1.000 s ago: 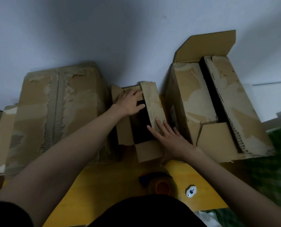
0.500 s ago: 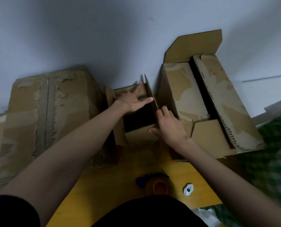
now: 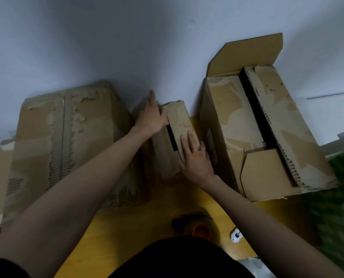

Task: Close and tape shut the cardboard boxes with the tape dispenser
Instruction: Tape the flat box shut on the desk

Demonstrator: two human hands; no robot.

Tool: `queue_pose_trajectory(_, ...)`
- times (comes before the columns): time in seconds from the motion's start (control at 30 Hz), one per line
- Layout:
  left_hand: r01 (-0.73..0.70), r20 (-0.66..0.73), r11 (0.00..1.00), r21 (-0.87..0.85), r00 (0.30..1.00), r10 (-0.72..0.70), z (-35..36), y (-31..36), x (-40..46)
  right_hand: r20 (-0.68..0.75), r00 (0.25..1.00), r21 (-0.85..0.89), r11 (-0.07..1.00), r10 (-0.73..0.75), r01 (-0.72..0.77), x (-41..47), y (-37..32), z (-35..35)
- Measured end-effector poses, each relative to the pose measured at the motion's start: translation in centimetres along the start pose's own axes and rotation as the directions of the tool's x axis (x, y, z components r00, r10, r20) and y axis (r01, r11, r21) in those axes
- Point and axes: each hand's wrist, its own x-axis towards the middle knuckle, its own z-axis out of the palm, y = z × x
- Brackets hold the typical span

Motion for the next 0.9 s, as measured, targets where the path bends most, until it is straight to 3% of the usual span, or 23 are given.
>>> queue_pose_trajectory(0.1, -0.083, 0.147, 0.995, 0.051, 0.986, 0.075, 2.5, -0.5, -0.8, -0.06, 0.998, 0.109, 0.994, -0.008, 0.015, -0.1, 0.6, 0.3)
queue_pose_trajectory(0.2, -0.087, 0.263, 0.976, 0.199, 0.964, 0.032, 5.1, -0.9, -2.5, -0.129, 0.99, 0.243, 0.966, -0.06, 0.09, -0.4, 1.4, 1.0)
queue_pose_trajectory(0.33, -0.123, 0.26, 0.941, 0.315, 0.965, 0.039, 7.3, -0.7, -5.5, -0.193, 0.977, 0.416, 0.895, -0.085, 0.16, -2.9, 2.4, 1.4)
queue_pose_trajectory(0.47, -0.161, 0.201, 0.935, 0.315, 0.974, 0.1, 8.0, -1.7, -7.3, -0.397, 0.918, 0.309, 0.942, 0.002, 0.132, -7.3, 2.7, 2.6)
queue_pose_trajectory(0.6, -0.223, 0.073, 0.933, 0.281, 0.975, 0.211, 8.8, -2.6, -9.2, -0.198, 0.98, 0.262, 0.963, -0.008, 0.061, -11.6, 3.7, 4.8)
queue_pose_trajectory(0.7, -0.265, -0.027, 0.931, 0.252, 0.959, 0.281, 9.5, -2.7, -10.5, -0.105, 0.99, 0.25, 0.966, 0.094, -0.065, -13.7, 4.6, 7.0)
queue_pose_trajectory(0.77, -0.28, -0.019, 0.931, 0.233, 0.956, 0.293, 9.7, -2.9, -11.1, 0.022, 0.987, 0.209, 0.965, 0.156, -0.157, -14.5, 5.6, 8.6)
queue_pose_trajectory(0.9, -0.303, 0.077, 0.915, 0.267, 0.953, 0.293, 9.8, -3.9, -12.0, 0.29, 0.935, -0.037, 0.979, 0.204, -0.202, -15.0, 7.7, 11.6)
